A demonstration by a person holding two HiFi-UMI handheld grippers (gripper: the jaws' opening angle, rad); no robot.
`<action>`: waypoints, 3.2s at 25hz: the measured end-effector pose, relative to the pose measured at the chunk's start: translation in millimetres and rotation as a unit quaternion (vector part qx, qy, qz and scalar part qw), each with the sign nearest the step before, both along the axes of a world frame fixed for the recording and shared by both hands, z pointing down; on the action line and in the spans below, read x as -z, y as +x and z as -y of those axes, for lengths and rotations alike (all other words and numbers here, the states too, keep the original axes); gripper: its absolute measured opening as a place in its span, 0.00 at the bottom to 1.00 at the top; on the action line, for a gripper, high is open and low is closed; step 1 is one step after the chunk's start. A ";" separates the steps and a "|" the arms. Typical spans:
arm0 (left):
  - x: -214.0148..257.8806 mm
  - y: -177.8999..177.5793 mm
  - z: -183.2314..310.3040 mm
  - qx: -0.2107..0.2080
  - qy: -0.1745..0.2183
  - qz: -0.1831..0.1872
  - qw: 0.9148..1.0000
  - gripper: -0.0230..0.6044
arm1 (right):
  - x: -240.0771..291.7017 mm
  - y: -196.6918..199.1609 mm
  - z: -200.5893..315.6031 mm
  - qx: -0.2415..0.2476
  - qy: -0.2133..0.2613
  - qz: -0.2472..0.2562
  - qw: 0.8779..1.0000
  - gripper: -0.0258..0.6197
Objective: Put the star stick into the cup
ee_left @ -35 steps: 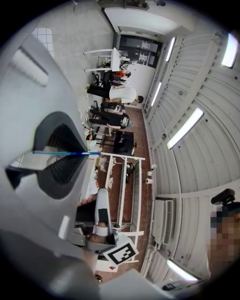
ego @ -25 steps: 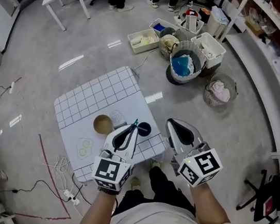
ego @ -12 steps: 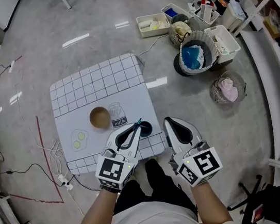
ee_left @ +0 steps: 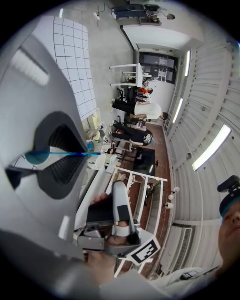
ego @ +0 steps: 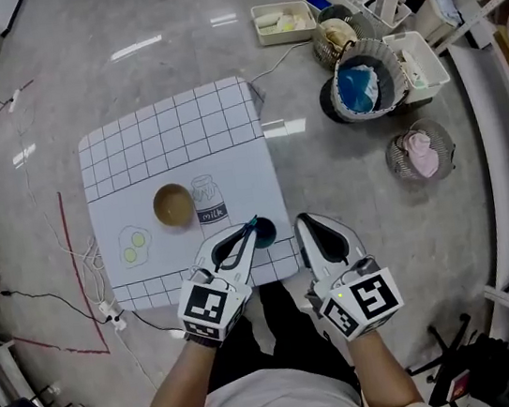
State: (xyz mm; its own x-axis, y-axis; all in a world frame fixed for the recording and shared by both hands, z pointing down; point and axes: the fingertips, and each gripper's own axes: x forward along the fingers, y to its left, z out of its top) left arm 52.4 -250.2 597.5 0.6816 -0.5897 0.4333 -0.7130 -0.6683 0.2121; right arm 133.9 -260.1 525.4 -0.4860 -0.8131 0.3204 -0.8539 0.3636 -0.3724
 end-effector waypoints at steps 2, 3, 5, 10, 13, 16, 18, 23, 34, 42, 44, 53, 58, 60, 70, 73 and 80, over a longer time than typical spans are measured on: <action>-10.2 1.2 -0.6 0.001 -0.008 0.000 1.000 0.07 | -6.8 0.3 0.1 0.001 -0.006 0.000 1.000 0.06; -15.1 1.6 -0.8 0.002 -0.012 0.000 1.000 0.07 | -10.1 0.3 0.2 0.001 -0.009 0.000 1.000 0.06; -23.9 2.2 -1.2 0.003 -0.019 0.001 1.000 0.07 | -16.0 0.7 0.4 0.002 -0.014 0.000 1.000 0.06; -39.3 4.3 -1.7 0.000 -0.032 -0.004 0.999 0.07 | -29.1 2.0 -0.2 0.001 -0.027 -0.002 1.000 0.06; -43.3 6.9 -3.2 -0.013 -0.036 -0.014 0.999 0.07 | -35.8 0.8 -0.8 0.000 -0.033 -0.001 0.999 0.06; -45.2 6.5 -5.0 -0.018 -0.040 -0.018 0.999 0.07 | -38.4 0.0 -1.1 0.000 -0.037 0.001 0.999 0.06; -45.7 4.4 -5.6 -0.017 -0.041 -0.017 0.999 0.07 | -37.7 -1.4 -1.2 0.000 -0.036 0.001 0.999 0.06; -42.9 -1.7 -3.8 -0.012 -0.038 -0.017 0.999 0.07 | -35.1 -7.5 -2.5 0.002 -0.033 0.002 0.999 0.06; -27.7 -11.3 -3.4 -0.005 -0.027 -0.018 0.999 0.07 | -23.5 -13.9 -7.1 -0.003 -0.025 -0.004 1.000 0.06; -6.8 -17.0 -8.0 -0.006 -0.011 -0.021 1.000 0.07 | -4.7 -19.0 -15.6 -0.009 -0.009 -0.012 1.000 0.06; -1.8 -18.3 -10.1 -0.007 -0.008 -0.020 1.000 0.07 | -1.8 -20.2 -19.3 -0.012 -0.007 -0.011 1.000 0.06; 23.2 -24.7 -19.4 -0.011 0.008 -0.023 1.000 0.07 | 15.2 -23.7 -36.7 -0.029 0.008 -0.012 0.999 0.06; 41.4 -28.0 -27.2 -0.016 0.020 -0.026 0.999 0.07 | 28.8 -26.5 -46.9 -0.035 0.017 -0.017 0.999 0.06; 48.5 -31.0 -30.2 -0.016 0.025 -0.027 0.999 0.07 | 34.5 -29.3 -50.7 -0.036 0.022 -0.019 0.999 0.06; 88.6 -42.2 -50.2 -0.022 0.051 -0.031 0.998 0.07 | 67.9 -42.4 -72.8 -0.044 0.051 -0.023 0.997 0.06; 100.7 -46.9 -58.1 -0.022 0.056 -0.032 0.998 0.07 | 78.3 -45.8 -82.3 -0.048 0.059 -0.024 0.997 0.06; 125.7 -55.3 -73.7 -0.020 0.072 -0.046 0.996 0.07 | 99.8 -54.3 -100.0 -0.054 0.086 -0.031 0.994 0.06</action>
